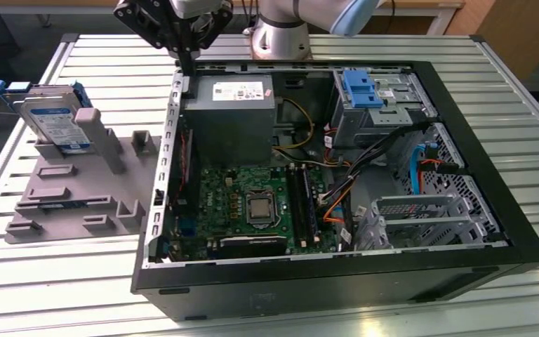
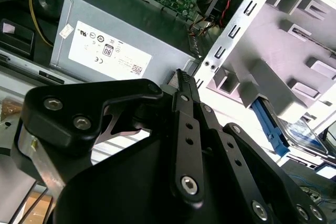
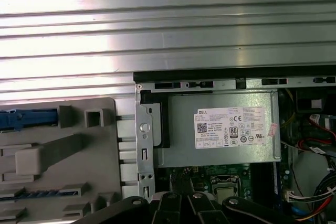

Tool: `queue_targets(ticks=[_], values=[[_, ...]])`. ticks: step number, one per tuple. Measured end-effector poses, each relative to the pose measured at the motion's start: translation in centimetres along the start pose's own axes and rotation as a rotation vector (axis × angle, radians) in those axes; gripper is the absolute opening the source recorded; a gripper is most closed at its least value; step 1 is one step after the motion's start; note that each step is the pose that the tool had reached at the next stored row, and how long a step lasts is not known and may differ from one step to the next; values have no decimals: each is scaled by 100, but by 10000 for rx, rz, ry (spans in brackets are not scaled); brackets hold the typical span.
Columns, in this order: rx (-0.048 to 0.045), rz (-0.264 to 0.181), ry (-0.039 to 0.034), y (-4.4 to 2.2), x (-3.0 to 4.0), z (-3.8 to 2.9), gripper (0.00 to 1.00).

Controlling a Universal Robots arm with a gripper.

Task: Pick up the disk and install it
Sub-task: 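Reach for the disk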

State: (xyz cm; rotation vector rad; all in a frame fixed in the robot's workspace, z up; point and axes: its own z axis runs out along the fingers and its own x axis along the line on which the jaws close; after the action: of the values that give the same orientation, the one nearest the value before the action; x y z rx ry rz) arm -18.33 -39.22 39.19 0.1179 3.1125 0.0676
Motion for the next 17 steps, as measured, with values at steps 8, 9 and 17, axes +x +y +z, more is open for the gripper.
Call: queue_targets(ticks=[8, 9, 17], values=[[0, 0, 0, 0, 30, 4, 11], [0, 0, 0, 0, 34, 4, 11], [-1, 0, 0, 0, 66, 7, 11]])
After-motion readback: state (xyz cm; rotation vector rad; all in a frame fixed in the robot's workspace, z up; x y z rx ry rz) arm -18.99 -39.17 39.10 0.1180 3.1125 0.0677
